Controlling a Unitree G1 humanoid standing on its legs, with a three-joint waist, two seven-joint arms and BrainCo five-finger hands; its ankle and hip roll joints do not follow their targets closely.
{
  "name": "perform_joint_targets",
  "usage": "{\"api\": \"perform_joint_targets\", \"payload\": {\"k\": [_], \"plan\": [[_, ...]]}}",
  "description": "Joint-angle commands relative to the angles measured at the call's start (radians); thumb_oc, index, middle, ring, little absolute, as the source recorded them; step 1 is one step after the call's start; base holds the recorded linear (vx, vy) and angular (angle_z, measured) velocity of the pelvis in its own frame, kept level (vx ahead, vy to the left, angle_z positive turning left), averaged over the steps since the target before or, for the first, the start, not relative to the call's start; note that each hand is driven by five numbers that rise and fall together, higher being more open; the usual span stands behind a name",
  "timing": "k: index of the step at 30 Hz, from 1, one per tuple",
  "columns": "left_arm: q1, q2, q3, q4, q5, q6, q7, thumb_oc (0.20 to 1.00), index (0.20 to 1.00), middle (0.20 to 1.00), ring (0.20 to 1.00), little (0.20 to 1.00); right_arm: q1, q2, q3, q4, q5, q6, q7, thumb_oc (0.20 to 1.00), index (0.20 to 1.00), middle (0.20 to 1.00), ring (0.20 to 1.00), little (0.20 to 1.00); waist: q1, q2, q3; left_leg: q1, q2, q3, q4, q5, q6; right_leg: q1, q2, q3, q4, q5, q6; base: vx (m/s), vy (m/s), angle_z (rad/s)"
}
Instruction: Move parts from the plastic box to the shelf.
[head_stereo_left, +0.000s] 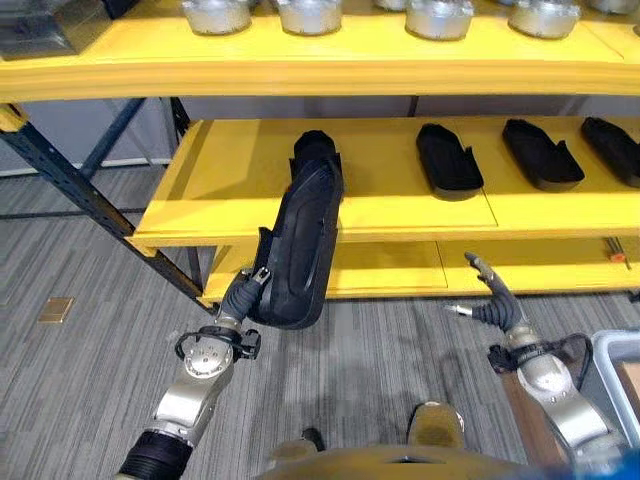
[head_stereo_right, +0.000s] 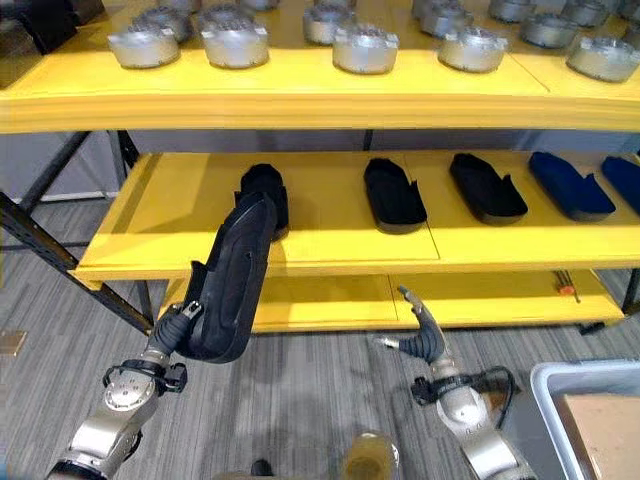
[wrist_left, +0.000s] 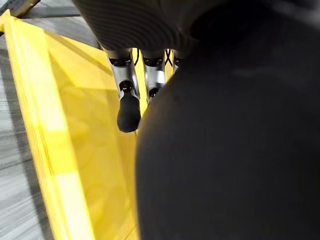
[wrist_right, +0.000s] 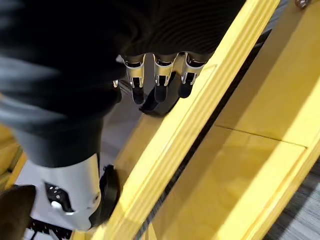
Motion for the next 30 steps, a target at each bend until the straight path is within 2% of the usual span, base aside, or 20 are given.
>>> {"api": "perform_joint_targets", "payload": {"k": [1, 6, 9, 10, 14, 15, 20, 23, 25, 30], "plan": [[-0.031, 0.002, 0.013, -0.076, -0.035, -0.086, 0.014, 0.2, 0.2, 0.2, 0.2, 0.2, -0.018, 0.016, -0.026, -0.042, -0.023, -0.078, -0.011, 1.0, 1.0, 1.0, 1.0, 1.0, 0.005, -0.016, -0.032, 0.008, -0.131, -0.057, 0.067, -0.118, 0.045, 0.006, 0.132, -0.033, -0.321, 0.357, 0.008, 0.26, -0.033, 0.69], [-0.034, 0.008, 0.009, -0.086, -0.039, -0.064, 0.005, 0.2, 0.2, 0.2, 0.2, 0.2, -0.039, 0.008, -0.011, -0.021, -0.028, -0.078, -0.013, 1.0, 1.0, 1.0, 1.0, 1.0, 0.016, -0.017, -0.037, 0.005, -0.116, -0.039, 0.108, -0.128, 0.043, 0.036, 0.118, -0.068, -0.252, 0.304, -0.003, 0.28, -0.048, 0.48], [-0.028, 0.005, 0.008, -0.094, -0.044, -0.051, -0.003, 0.2, 0.2, 0.2, 0.2, 0.2, -0.053, 0.0, -0.002, -0.021, -0.045, -0.073, -0.024, 1.0, 1.0, 1.0, 1.0, 1.0, 0.026, -0.013, -0.049, -0.002, -0.109, -0.029, 0.13, -0.134, 0.042, 0.066, 0.126, -0.1, -0.22, 0.241, -0.03, 0.29, -0.043, 0.03], [-0.022, 0.0, 0.008, -0.099, -0.041, -0.045, -0.01, 0.2, 0.2, 0.2, 0.2, 0.2, -0.056, -0.004, 0.003, -0.024, -0.049, -0.069, -0.033, 1.0, 1.0, 1.0, 1.0, 1.0, 0.03, -0.012, -0.058, -0.008, -0.105, -0.025, 0.148, -0.14, 0.038, 0.091, 0.145, -0.112, -0.223, 0.2, -0.058, 0.29, -0.062, 0.08], [-0.016, -0.006, 0.003, -0.104, -0.034, -0.045, -0.01, 0.2, 0.2, 0.2, 0.2, 0.2, -0.055, -0.011, 0.006, -0.033, -0.063, -0.065, -0.046, 1.0, 1.0, 1.0, 1.0, 1.0, 0.028, -0.01, -0.07, -0.012, -0.097, -0.01, 0.16, -0.145, 0.031, 0.099, 0.155, -0.126, -0.205, 0.166, -0.075, 0.27, -0.062, 0.07], [-0.013, -0.007, 0.002, -0.106, -0.035, -0.061, -0.003, 0.2, 0.2, 0.2, 0.2, 0.2, -0.06, -0.02, 0.011, -0.034, -0.059, -0.061, -0.054, 1.0, 1.0, 1.0, 1.0, 1.0, 0.03, -0.011, -0.069, -0.018, -0.087, 0.003, 0.182, -0.152, 0.03, 0.106, 0.157, -0.136, -0.202, 0.155, -0.083, 0.26, -0.081, 0.07], [-0.023, -0.006, 0.008, -0.122, -0.041, -0.067, 0.007, 0.2, 0.2, 0.2, 0.2, 0.2, -0.072, -0.01, 0.02, -0.025, -0.053, -0.051, -0.106, 1.0, 1.0, 1.0, 1.0, 1.0, 0.037, -0.009, -0.065, -0.033, -0.091, 0.008, 0.238, -0.195, 0.045, 0.088, 0.145, -0.174, -0.172, 0.137, -0.093, 0.18, -0.074, 0.05], [-0.032, -0.008, 0.013, -0.121, -0.067, -0.093, 0.002, 0.2, 0.2, 0.2, 0.2, 0.2, -0.051, -0.011, 0.003, -0.024, -0.038, -0.015, -0.129, 1.0, 1.0, 1.0, 1.0, 1.0, 0.028, -0.004, -0.07, -0.028, -0.094, 0.023, 0.279, -0.223, 0.047, 0.094, 0.143, -0.208, -0.171, 0.112, -0.119, 0.19, -0.032, 0.21], [-0.033, -0.012, 0.011, -0.124, -0.082, -0.094, 0.007, 0.2, 0.2, 0.2, 0.2, 0.2, -0.036, -0.008, -0.003, -0.022, -0.027, -0.009, -0.131, 1.0, 1.0, 1.0, 1.0, 1.0, 0.018, -0.001, -0.073, -0.028, -0.097, 0.028, 0.289, -0.224, 0.046, 0.094, 0.149, -0.204, -0.172, 0.107, -0.127, 0.14, 0.013, 0.15], [-0.034, -0.014, 0.012, -0.127, -0.104, -0.105, 0.016, 0.2, 0.2, 0.2, 0.2, 0.2, -0.013, 0.003, -0.018, -0.027, 0.057, -0.04, -0.11, 1.0, 1.0, 1.0, 1.0, 1.0, 0.004, 0.006, -0.076, -0.023, -0.106, 0.031, 0.299, -0.239, 0.051, 0.073, 0.145, -0.205, -0.151, 0.11, -0.128, 0.07, 0.003, 0.08]]}}
